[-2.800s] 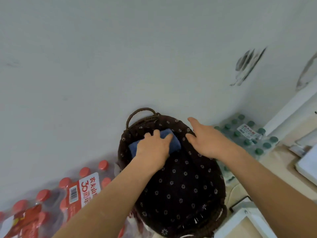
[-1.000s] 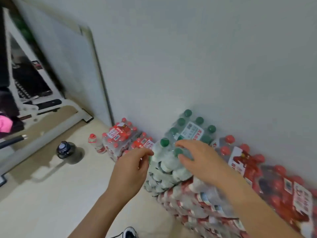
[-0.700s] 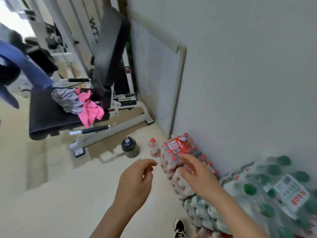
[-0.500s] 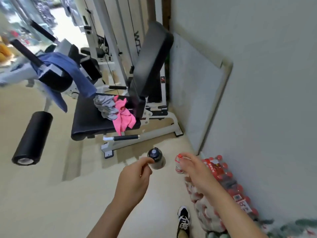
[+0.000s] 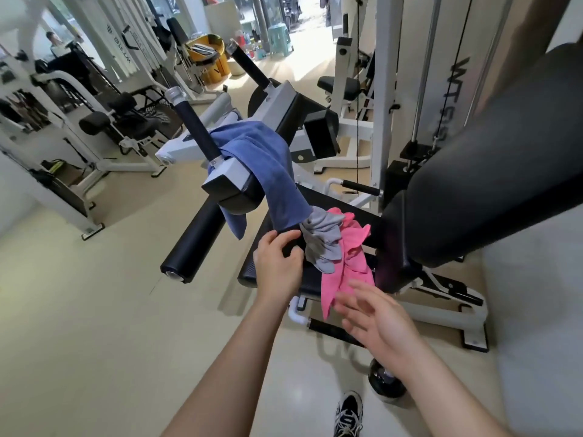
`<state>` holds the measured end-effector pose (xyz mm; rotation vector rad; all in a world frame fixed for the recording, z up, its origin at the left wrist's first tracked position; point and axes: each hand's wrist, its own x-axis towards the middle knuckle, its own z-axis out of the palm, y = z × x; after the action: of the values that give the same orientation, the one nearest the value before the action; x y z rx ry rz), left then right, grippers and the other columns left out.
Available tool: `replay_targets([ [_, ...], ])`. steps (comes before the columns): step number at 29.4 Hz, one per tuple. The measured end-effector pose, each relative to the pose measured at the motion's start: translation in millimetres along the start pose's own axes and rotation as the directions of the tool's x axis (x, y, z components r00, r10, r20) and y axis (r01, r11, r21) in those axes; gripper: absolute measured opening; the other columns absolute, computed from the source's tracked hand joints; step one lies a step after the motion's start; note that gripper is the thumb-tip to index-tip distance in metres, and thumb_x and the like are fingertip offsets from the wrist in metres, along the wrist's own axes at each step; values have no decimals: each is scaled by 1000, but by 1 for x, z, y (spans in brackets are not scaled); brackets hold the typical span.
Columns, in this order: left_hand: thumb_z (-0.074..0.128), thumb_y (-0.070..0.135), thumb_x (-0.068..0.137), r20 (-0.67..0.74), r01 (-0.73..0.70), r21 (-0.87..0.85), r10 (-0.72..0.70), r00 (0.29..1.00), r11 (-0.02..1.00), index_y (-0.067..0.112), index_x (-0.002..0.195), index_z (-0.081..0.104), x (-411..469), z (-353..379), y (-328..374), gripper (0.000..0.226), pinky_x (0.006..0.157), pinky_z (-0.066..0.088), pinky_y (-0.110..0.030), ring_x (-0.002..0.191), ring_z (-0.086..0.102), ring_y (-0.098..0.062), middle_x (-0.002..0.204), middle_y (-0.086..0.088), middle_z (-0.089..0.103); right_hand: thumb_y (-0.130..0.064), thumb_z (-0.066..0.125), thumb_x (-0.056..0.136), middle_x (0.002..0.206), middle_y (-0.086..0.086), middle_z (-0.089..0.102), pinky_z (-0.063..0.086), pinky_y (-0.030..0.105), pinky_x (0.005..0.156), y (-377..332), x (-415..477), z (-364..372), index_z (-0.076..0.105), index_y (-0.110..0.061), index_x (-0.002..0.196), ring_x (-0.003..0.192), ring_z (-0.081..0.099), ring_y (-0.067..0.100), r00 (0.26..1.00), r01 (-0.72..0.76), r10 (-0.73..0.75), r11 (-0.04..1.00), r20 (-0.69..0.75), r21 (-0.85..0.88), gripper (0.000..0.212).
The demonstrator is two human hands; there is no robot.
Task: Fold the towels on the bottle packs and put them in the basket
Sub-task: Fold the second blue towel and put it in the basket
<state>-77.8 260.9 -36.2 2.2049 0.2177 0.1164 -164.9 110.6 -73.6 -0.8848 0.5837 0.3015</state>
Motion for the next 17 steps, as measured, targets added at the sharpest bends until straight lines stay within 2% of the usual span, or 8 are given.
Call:
replay_targets([
  [2,55,15,85,-35,21,73,-19,999,997,29,115,66,53,7,7,35,102,23,-20,129,35,-20,135,-1,41,-7,55,92,106,17,70,49,36,70,-22,29,27,61,-12,117,87,66,28,1000,-5,5,1000,11,14,26],
  [4,59,18,85,-119,72,95,-60,991,993,28,116,65,86,11,4,33,91,30,-19,113,45,-18,126,-3,37,-6,57,90,105,11,69,50,34,71,-37,54,46,62,-18,119,91,65,24,1000,23,-24,997,-6,-77,31],
  [6,62,20,85,-224,58,109,-32,974,992,25,113,66,106,10,-9,28,82,41,-23,92,49,-13,110,1,36,-6,56,91,106,5,63,50,30,72,-54,76,70,57,-24,123,93,60,17,997,78,-82,965,-7,-249,37],
  [9,64,20,86,-208,-46,145,76,975,988,23,112,69,102,16,-34,26,87,46,-28,97,53,-15,106,2,44,-5,53,92,119,-3,55,47,25,77,-76,106,107,48,-30,127,100,57,10,980,200,-181,877,85,-436,43],
  [13,60,25,86,28,-119,145,117,993,982,29,126,59,119,28,-47,41,97,42,-27,116,50,-18,120,-2,55,-14,60,85,140,-7,42,40,35,105,-85,143,155,35,-41,136,127,42,7,929,367,-299,687,216,-627,63],
  [14,60,23,85,68,-164,183,154,986,969,27,126,59,129,27,-44,42,91,41,-19,112,53,-19,116,-2,59,-16,60,83,142,-8,39,38,36,107,-86,149,165,31,-43,137,129,38,7,913,402,-335,626,235,-668,67],
  [15,61,19,83,67,-222,224,212,975,949,24,119,62,136,26,-37,36,78,37,-10,101,58,-18,106,0,63,-18,59,81,144,-9,36,37,38,107,-86,153,176,28,-44,139,129,39,9,890,439,-377,559,256,-703,71],
  [17,62,12,82,76,-255,207,244,967,945,16,90,66,137,22,-21,10,56,31,-13,70,62,-14,78,-3,65,-18,57,77,147,-10,30,36,39,108,-85,156,186,23,-41,142,130,40,18,834,490,-467,377,295,-786,78],
])
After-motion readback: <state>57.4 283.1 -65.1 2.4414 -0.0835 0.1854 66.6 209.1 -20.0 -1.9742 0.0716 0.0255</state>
